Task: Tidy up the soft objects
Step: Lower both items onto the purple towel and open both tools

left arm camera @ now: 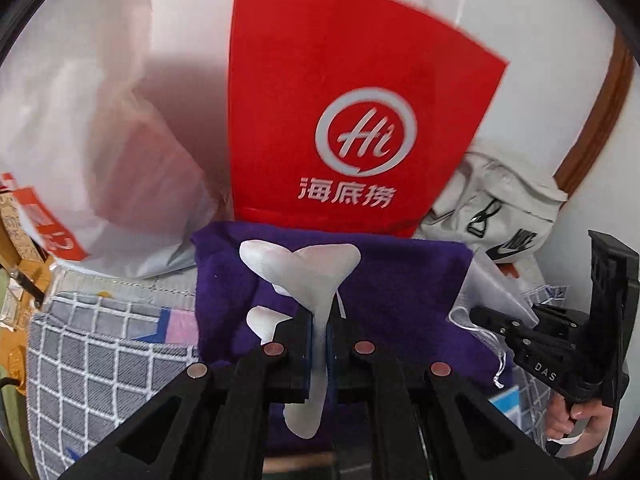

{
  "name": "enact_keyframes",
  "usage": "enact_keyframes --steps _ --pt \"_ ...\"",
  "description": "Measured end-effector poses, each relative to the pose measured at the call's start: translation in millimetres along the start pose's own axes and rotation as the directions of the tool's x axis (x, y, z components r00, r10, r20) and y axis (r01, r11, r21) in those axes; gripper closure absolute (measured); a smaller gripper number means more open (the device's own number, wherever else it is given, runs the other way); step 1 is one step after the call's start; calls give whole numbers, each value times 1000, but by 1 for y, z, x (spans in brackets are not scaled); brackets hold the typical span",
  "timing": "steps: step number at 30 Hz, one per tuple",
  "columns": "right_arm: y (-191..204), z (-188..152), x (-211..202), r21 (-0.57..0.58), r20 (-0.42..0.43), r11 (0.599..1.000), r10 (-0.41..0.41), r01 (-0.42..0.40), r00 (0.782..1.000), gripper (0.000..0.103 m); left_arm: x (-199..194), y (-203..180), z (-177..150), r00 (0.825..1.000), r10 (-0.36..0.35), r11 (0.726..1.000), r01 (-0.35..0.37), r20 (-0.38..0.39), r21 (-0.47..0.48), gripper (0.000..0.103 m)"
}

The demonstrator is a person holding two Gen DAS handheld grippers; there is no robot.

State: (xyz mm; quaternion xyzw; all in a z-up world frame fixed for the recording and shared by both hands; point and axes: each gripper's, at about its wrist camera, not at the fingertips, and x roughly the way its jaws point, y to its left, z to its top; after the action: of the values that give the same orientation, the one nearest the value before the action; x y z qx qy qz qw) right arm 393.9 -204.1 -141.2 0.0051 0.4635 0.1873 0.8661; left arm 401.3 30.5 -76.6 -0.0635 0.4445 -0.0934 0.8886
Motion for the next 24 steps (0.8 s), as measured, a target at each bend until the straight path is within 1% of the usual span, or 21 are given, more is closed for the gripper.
enact_keyframes --steps 3,6,9,12,14,16,17,18,19,20,21,22,23,24 --pt "-12 -1 17 19 -34 1000 -3 4 999 92 24 6 1 999 1 1000 -1 -38 -20 97" --pt "-19 -3 31 27 -79 1000 -8 10 997 92 42 12 3 998 0 1000 -2 -58 -27 97" --pt "-25 -5 38 33 -102 999 -4 8 995 92 51 16 2 998 -12 999 10 -62 -32 97" --pt "-25 -6 44 24 -117 1000 -2 5 993 91 61 19 4 996 -7 1000 5 -88 -21 97" --pt "-26 -6 47 29 -120 1000 1 3 993 91 64 20 5 997 -12 999 9 -80 -33 97" --pt "-27 -6 49 35 -124 999 6 -1 992 88 67 18 7 995 -30 999 27 -91 -33 96" --pt "-27 -6 50 37 -126 999 4 0 992 86 69 19 9 995 -31 999 27 -93 -34 91" --pt "-25 -6 50 35 -130 999 1 4 992 85 71 17 9 995 -28 999 25 -93 -37 85" --pt "-24 -6 50 31 -132 1000 -2 6 991 85 71 15 9 995 -27 999 24 -94 -35 81" --pt "-23 -6 49 25 -129 1000 -5 8 992 80 74 13 9 995 -26 999 23 -98 -30 78" --pt "-21 -5 49 21 -121 1000 -6 8 993 66 76 11 8 994 -24 1000 22 -106 -23 77" --pt "-20 -4 47 17 -113 1000 -7 9 994 58 79 9 8 993 -17 1000 15 -118 -20 77" --pt "-17 -4 45 13 -103 1000 -9 11 995 43 81 9 7 992 -14 1000 11 -123 -21 76" --pt "-16 -4 42 10 -89 1000 -7 8 996 37 82 9 7 992 -7 1000 4 -130 -22 69"
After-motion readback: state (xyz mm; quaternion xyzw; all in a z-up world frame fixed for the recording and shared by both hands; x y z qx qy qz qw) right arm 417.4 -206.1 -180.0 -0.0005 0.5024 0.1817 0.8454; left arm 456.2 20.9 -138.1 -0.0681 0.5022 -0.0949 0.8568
